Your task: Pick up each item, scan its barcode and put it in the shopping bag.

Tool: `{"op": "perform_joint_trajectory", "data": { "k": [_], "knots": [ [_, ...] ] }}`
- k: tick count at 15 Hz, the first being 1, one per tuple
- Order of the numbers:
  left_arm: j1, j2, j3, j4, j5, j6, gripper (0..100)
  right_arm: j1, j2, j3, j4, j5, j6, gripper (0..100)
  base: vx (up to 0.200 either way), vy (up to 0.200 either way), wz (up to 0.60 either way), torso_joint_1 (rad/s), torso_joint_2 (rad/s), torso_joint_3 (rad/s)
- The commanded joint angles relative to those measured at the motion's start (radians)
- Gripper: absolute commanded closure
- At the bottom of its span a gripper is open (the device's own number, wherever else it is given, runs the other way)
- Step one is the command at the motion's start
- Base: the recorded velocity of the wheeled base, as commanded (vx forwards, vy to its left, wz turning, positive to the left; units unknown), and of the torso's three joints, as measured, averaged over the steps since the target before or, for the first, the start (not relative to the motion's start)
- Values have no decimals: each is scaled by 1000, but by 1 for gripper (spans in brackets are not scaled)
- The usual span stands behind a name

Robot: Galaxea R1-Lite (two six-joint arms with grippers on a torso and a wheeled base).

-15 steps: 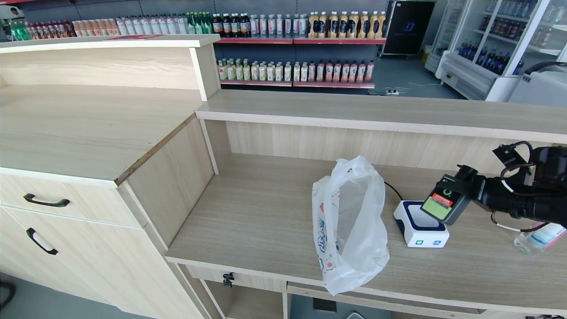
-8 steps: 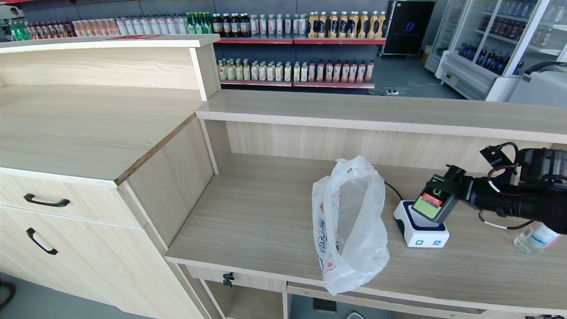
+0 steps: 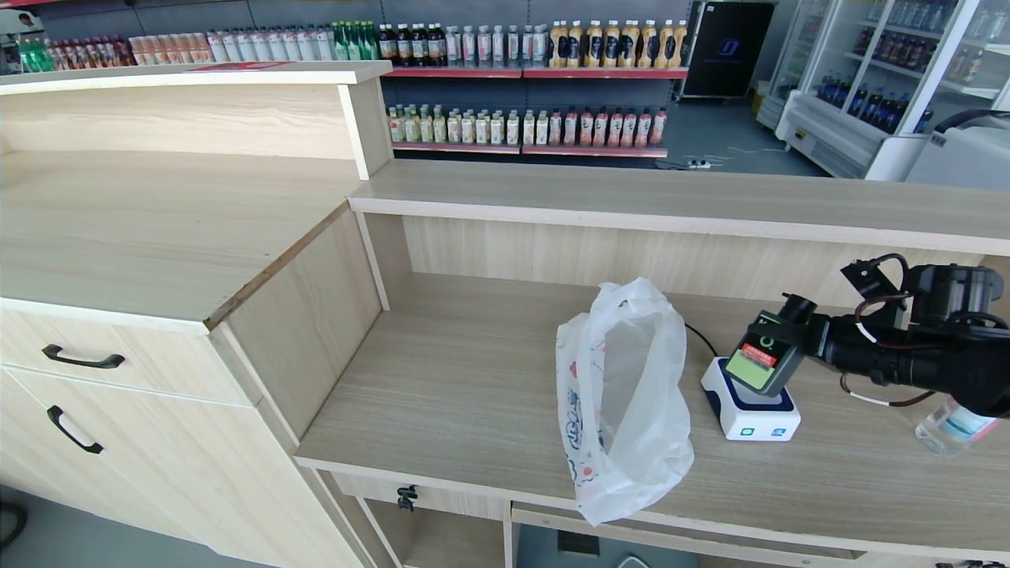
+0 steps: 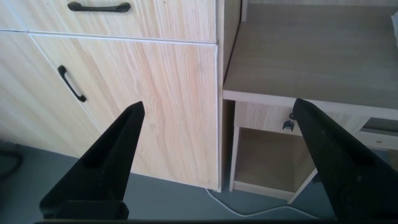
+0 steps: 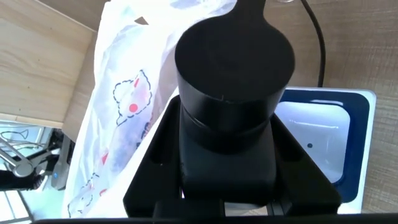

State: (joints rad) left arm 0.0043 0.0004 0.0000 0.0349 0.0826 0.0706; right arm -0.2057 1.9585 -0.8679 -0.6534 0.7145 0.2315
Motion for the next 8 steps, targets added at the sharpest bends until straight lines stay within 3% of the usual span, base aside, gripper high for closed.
{"op": "perform_joint_trajectory", "data": {
  "k": [1,3,5,7,8],
  "knots": [
    [0,0,0,0,0,0,0,-3,-3,0,1,0,0,100,0,0,0,0,0,0],
    [0,0,0,0,0,0,0,-3,-46,-2,23,-3,2,100,0,0,0,0,0,0],
    [0,0,0,0,0,0,0,8,-176,-8,66,-70,-4,100,0,0,0,0,0,0],
    [0,0,0,0,0,0,0,68,-331,0,130,-397,-72,100,0,0,0,0,0,0],
    [0,0,0,0,0,0,0,81,-354,4,163,-494,-121,100,0,0,0,0,0,0]
  ]
}}
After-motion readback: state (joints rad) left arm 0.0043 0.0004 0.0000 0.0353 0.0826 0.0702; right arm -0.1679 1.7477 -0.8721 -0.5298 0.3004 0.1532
